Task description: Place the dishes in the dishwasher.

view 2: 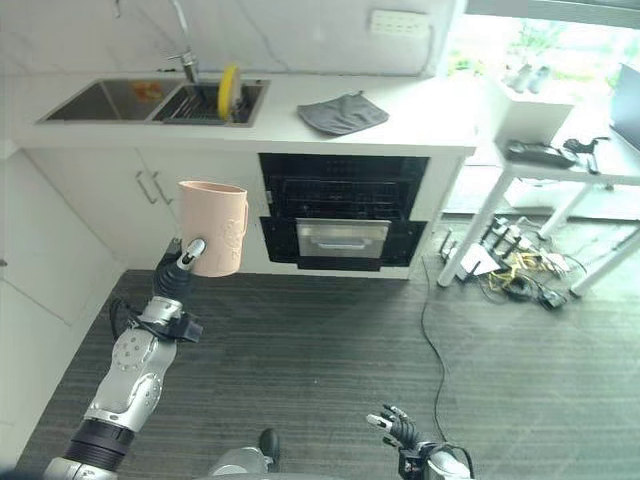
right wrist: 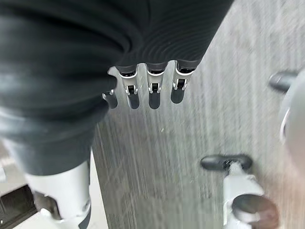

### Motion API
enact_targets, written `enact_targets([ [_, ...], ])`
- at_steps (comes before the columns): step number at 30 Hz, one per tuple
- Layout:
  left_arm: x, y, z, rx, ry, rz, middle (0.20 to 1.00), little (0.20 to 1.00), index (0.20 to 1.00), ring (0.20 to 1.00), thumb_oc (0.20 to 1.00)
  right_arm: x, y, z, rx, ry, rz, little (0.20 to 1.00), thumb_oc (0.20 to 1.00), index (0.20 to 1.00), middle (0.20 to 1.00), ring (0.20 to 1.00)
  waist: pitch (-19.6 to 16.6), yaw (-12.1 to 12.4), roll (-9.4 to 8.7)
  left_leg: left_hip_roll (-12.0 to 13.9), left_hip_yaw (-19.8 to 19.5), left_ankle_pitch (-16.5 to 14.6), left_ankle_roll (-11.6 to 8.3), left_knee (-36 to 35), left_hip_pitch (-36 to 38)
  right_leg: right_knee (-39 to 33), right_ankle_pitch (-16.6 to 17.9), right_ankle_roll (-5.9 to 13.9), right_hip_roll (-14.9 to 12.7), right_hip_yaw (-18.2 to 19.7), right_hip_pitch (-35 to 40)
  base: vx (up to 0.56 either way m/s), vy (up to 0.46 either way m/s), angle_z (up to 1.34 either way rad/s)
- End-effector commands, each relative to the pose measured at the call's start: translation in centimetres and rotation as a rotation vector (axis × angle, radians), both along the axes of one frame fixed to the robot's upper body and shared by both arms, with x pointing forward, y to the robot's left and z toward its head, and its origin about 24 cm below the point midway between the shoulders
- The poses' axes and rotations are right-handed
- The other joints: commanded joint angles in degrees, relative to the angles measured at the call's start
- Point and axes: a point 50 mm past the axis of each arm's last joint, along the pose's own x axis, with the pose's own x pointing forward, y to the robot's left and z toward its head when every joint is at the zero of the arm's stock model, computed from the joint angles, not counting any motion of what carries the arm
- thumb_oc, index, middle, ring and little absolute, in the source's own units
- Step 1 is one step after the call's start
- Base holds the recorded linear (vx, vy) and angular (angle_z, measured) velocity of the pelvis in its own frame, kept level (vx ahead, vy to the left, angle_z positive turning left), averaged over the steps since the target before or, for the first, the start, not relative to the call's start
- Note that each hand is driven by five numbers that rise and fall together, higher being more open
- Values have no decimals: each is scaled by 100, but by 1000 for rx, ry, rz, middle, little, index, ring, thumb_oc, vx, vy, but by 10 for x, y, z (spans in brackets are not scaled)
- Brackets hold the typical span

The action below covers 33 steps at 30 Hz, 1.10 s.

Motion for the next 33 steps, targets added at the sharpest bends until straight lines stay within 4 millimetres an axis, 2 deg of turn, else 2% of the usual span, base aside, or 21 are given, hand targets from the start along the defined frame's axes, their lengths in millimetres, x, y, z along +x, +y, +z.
enact_targets([
  [1,4,-1,37,44,-169,-58,200,200,200,200,200,11,-7,9,-7,-77,-53,1000,1000,1000,1000,1000,-394,165,59,-116,-49,-327,150,181,-327,1113,752,678,454,288,-108,249,269,56],
  [2,5,-2,36,45,-162,-60,200,200,200,200,200,9,-6,8,-1,-76,-58,1000,1000,1000,1000,1000,-429,169,21,-212,-40,-378,225,185,-299,1343,1060,750,439,291,-163,218,254,54],
  [3,5,-1,36,39,-150,-50,200,200,200,200,200,6,-4,8,4,-75,-52,1000,1000,1000,1000,1000,-449,125,51,-291,-22,-482,357,123,-145,2024,1545,819,364,326,-517,265,310,31],
  [5,6,1,37,29,-151,-37,200,200,200,200,200,6,-3,8,4,-89,-27,1000,1000,1000,1000,1000,-427,38,135,-291,41,-598,436,64,38,2416,1554,731,346,374,-1055,255,240,-3],
  [7,7,6,40,32,-169,-27,200,200,200,200,200,12,1,12,2,-127,1,1000,1000,1000,1000,1000,-272,-156,162,-330,-56,-744,359,121,244,1853,1341,628,604,330,-1725,272,98,-8],
  [9,9,7,41,44,-181,-22,200,200,200,200,200,18,1,17,6,-148,-3,1000,1000,1000,1000,1000,-169,-271,164,-338,-211,-851,238,76,545,976,1336,549,418,187,-2008,297,-42,6],
  [10,9,7,42,45,-184,-16,200,200,200,200,200,20,0,18,10,-154,-2,1000,1000,1000,1000,1000,-112,-341,136,-340,-261,-942,184,51,704,425,1511,560,284,222,-2110,273,-69,29],
  [11,9,7,43,45,-184,-15,200,200,200,200,200,20,0,19,11,-155,-2,1000,1000,1000,1000,1000,-91,-359,135,-337,-274,-965,175,50,741,334,1548,567,266,230,-2112,448,-152,26],
  [12,8,6,42,44,-182,-19,200,200,200,200,200,22,3,19,10,-156,-5,1000,1000,1000,1000,1000,-24,-474,48,-363,-329,-1189,134,74,936,-322,2046,698,-15,489,-2357,436,-160,24],
  [14,4,4,39,46,-178,-43,200,200,200,200,200,22,5,19,6,-150,-31,1000,1000,1000,1000,1000,55,-527,21,-294,-443,-1495,112,188,1156,-713,2302,800,-207,728,-2457,540,-205,47],
  [16,1,5,36,49,-172,-54,200,200,200,200,200,21,4,17,4,-143,-45,1000,1000,1000,1000,1000,64,-524,21,-236,-475,-1591,94,276,1221,-741,2330,820,-243,762,-2448,429,-180,59],
  [17,0,5,35,51,-165,-57,200,200,200,200,200,21,3,17,2,-133,-52,1000,1000,1000,1000,1000,43,-499,28,-145,-504,-1636,27,454,1201,-754,2013,770,-185,696,-2302,422,-192,53],
  [22,-1,4,30,33,-147,-26,200,200,200,200,200,22,-3,16,-6,-103,-49,1000,1000,1000,1000,1000,-125,-484,-17,59,-520,-1778,-124,942,1188,-727,1573,608,124,607,-2091,366,-197,38],
  [24,-2,5,29,20,-147,1,200,200,200,200,200,26,-5,17,-21,-97,-8,1000,1000,1000,1000,1000,-216,-479,-9,240,-505,-1495,-272,1411,1135,-771,1387,382,324,530,-1955,378,-226,-45],
  [25,-5,10,30,-4,-153,32,200,200,200,200,200,27,-10,18,-41,-96,24,1000,1000,1000,1000,1000,-265,-490,5,453,-387,-948,-458,2526,712,-836,1168,77,561,497,-1766,498,-310,-84],
  [26,-6,11,30,-11,-152,37,200,200,200,200,200,27,-12,18,-47,-95,25,1000,1000,1000,1000,1000,-266,-486,9,461,-331,-925,-467,2759,609,-829,1100,12,599,469,-1716,432,-303,-71],
  [28,-6,13,29,-22,-149,41,200,200,200,200,200,24,-16,18,-54,-100,14,1000,1000,1000,1000,1000,-248,-498,9,733,-159,-621,-554,3442,133,-862,970,-179,704,377,-1566,228,-148,-39],
  [29,-2,10,30,-25,-148,38,200,200,200,200,200,20,-21,18,-59,-117,-4,1000,1000,1000,1000,1000,-125,-455,70,696,-214,-534,-487,3346,-355,-959,902,-232,858,381,-1262,193,-58,-23],
  [31,-2,10,30,-24,-151,42,200,200,200,200,200,20,-21,18,-60,-121,3,1000,1000,1000,1000,1000,-99,-433,81,567,-220,-541,-454,3021,-371,-1012,911,-201,886,442,-1191,163,42,-10],
  [32,-2,10,30,-24,-162,48,200,200,200,200,200,22,-22,18,-69,-131,19,1000,1000,1000,1000,1000,-28,-379,172,559,-268,-264,-518,2135,-384,-1138,828,-154,998,553,-968,147,151,-27],
  [33,-3,9,31,-28,-169,52,200,200,200,200,200,24,-22,19,-74,-135,24,1000,1000,1000,1000,1000,24,-331,188,495,-426,-158,-533,1744,-375,-1217,817,-116,1008,646,-866,172,231,-54],
])
